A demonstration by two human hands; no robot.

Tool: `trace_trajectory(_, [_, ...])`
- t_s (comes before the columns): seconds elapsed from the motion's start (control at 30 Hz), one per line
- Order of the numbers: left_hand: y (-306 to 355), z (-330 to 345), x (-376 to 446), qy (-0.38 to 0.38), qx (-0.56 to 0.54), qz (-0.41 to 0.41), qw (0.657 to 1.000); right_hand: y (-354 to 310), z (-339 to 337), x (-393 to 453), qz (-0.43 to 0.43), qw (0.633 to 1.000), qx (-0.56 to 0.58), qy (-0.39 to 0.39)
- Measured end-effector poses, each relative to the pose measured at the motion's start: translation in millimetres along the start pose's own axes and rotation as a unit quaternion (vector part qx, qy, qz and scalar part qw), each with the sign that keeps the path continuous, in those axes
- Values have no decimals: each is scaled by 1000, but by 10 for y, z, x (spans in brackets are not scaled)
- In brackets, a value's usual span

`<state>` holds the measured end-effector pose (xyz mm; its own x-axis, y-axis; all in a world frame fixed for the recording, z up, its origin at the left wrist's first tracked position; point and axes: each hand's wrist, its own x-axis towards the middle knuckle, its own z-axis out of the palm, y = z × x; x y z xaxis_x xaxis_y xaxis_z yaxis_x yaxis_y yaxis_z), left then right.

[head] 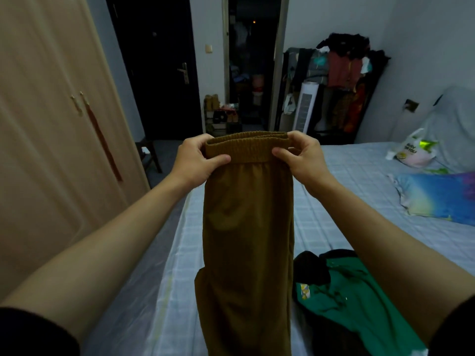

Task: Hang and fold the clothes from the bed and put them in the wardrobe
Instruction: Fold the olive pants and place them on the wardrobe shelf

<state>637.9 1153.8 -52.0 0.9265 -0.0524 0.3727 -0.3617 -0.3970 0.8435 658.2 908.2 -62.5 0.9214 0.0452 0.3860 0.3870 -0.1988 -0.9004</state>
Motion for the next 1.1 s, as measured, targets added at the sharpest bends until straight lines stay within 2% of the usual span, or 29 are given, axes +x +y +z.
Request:
trace_trajectory(0.4, [-1398, 330, 1237, -4, 26, -67, 997, 1166, 401, 1145, 80, 996, -43, 13])
trace_trajectory(0.87, [-2832, 1017, 1878, -49, 96, -153, 982, 2830, 653, 1757, 190, 979, -71, -20])
trace_trajectory(1.1, [-3160, 1294, 1840, -72, 139, -144, 977, 3184, 568, 1659, 205, 974, -91, -32])
